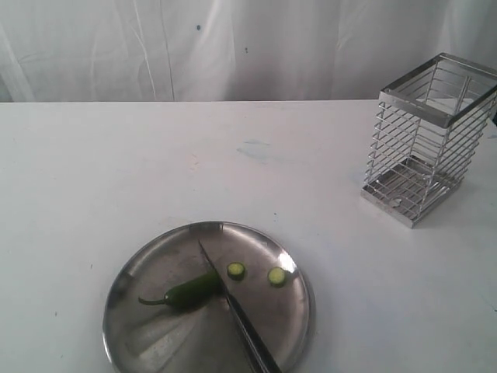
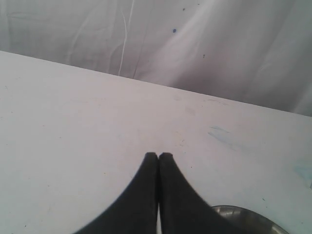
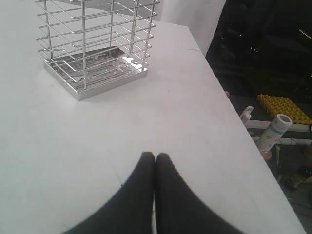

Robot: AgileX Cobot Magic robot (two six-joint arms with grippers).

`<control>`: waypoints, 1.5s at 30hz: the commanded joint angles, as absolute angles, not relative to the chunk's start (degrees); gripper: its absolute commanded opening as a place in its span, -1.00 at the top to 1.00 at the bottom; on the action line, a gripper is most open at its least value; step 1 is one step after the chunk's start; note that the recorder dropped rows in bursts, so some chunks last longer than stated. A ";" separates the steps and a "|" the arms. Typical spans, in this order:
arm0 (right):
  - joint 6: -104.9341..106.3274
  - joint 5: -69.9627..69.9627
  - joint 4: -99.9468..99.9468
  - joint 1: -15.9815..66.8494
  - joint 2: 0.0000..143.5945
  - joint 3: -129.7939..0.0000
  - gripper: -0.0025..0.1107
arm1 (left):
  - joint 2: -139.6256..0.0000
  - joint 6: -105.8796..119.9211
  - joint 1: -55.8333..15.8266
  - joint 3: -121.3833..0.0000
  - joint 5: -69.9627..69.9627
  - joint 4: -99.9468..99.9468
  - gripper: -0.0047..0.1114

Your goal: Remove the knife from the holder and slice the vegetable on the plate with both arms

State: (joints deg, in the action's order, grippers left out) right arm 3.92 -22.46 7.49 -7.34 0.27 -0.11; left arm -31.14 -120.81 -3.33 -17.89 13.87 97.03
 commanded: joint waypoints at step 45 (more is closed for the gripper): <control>4.31 -22.61 7.40 -7.39 0.00 0.00 0.96 | -4.34 3.48 -7.57 -2.99 -8.53 1.76 0.92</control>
